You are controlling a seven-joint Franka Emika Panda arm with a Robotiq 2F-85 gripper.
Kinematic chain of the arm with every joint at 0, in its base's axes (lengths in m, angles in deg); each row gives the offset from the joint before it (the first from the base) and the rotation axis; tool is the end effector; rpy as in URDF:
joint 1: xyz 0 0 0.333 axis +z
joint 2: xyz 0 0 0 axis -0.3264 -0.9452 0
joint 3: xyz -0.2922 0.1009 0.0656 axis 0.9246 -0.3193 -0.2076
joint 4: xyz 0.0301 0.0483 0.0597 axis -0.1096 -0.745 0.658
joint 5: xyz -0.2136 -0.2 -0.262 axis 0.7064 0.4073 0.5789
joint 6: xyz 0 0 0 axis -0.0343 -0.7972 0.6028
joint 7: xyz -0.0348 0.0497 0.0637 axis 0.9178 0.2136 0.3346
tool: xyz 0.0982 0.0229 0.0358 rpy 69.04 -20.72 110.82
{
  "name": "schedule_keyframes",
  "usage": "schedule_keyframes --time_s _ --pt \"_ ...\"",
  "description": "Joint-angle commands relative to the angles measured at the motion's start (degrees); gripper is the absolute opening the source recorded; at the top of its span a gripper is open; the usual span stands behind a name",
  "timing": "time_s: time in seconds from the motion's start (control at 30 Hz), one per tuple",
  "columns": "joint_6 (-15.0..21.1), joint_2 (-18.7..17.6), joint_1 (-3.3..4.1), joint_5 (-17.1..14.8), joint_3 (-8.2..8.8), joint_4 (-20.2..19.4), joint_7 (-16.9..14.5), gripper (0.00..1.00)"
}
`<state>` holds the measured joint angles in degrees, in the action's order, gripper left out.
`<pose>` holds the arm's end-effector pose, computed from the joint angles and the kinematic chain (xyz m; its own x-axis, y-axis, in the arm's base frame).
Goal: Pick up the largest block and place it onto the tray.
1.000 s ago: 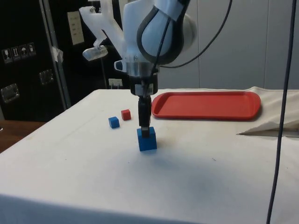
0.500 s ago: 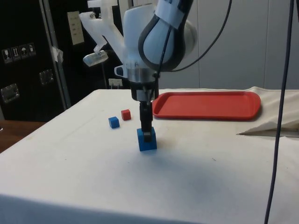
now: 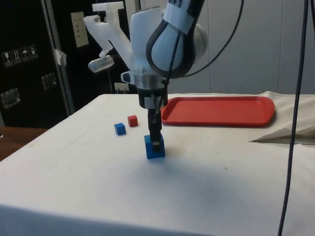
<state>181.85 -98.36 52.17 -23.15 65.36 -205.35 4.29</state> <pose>0.4881 0.0623 0.1795 0.9412 0.3347 0.0463 0.3328 -0.9420 0.0439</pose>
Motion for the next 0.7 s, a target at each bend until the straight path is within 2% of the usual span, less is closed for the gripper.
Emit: schedule_keyframes --time_s 0.0,0.07,0.23,0.27,0.33,0.5,0.53,0.67 --pt "0.7 0.0 -0.29 -0.6 -0.52 -0.1 -0.5 0.22" --pt "0.7 0.0 -0.29 -0.6 -0.52 -0.1 -0.5 0.0" --pt "0.7 0.0 -0.29 -0.6 -0.57 -0.1 -0.5 0.0" --pt "0.0 0.1 0.0 0.0 0.0 0.0 0.0 0.0" --pt "0.7 0.0 -0.29 -0.6 -0.57 -0.1 -0.5 0.0" --pt "-0.1 0.9 -0.11 0.2 0.57 -0.4 -0.5 0.0" --pt "0.0 0.2 0.0 0.0 0.4 0.0 -0.2 0.0" --pt "-0.7 1.8 0.11 0.5 1.43 -0.6 -0.8 0.0"
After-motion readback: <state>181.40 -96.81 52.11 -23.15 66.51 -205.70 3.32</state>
